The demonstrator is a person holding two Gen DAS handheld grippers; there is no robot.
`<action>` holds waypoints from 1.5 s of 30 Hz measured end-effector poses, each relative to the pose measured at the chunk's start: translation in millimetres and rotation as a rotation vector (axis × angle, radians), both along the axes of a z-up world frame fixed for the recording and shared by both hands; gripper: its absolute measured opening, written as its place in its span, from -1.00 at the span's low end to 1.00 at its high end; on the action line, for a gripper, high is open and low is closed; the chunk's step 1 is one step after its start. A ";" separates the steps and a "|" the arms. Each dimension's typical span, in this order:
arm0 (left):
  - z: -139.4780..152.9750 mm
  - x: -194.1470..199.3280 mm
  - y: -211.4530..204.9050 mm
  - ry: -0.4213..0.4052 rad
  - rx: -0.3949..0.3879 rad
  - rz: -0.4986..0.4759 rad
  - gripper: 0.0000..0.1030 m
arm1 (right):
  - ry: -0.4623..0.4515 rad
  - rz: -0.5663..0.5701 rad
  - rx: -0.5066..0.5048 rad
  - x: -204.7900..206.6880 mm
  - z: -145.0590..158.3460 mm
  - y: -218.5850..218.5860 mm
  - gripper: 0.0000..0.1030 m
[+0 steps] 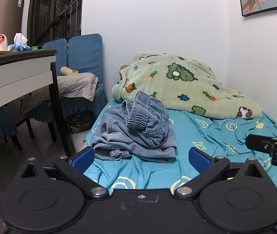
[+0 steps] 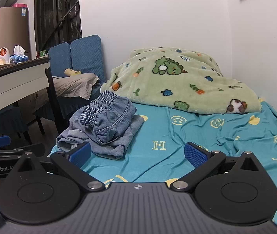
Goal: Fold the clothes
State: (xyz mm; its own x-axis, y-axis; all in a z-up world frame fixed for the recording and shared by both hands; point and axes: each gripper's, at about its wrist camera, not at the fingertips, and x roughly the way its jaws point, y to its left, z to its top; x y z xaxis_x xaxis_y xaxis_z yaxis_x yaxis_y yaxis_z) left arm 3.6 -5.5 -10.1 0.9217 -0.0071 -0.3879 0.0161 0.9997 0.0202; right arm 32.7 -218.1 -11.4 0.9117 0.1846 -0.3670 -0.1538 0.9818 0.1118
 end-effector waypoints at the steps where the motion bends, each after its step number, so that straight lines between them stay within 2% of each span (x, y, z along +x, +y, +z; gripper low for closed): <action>1: 0.0 0.0 -0.1 0.001 0.000 0.000 1.00 | 0.000 0.000 0.001 -0.2 0.0 0.0 1.00; 19: -0.3 0.9 1.5 0.011 -0.001 0.000 1.00 | -0.019 -0.006 -0.008 -1.3 0.2 0.6 1.00; 33: -0.1 3.0 1.1 0.028 0.004 0.012 1.00 | -0.001 -0.022 0.013 1.4 -2.1 -4.8 1.00; 37: 5.4 11.9 8.4 0.064 -0.025 0.081 1.00 | 0.005 -0.039 0.019 2.8 -2.9 -7.3 1.00; 39: 9.8 20.2 14.7 0.099 -0.063 0.081 1.00 | 0.008 -0.048 0.022 3.5 -3.3 -8.6 1.00; 45: 26.2 56.0 17.5 0.159 -0.082 0.046 1.00 | 0.024 -0.065 0.043 6.8 -6.1 -12.7 1.00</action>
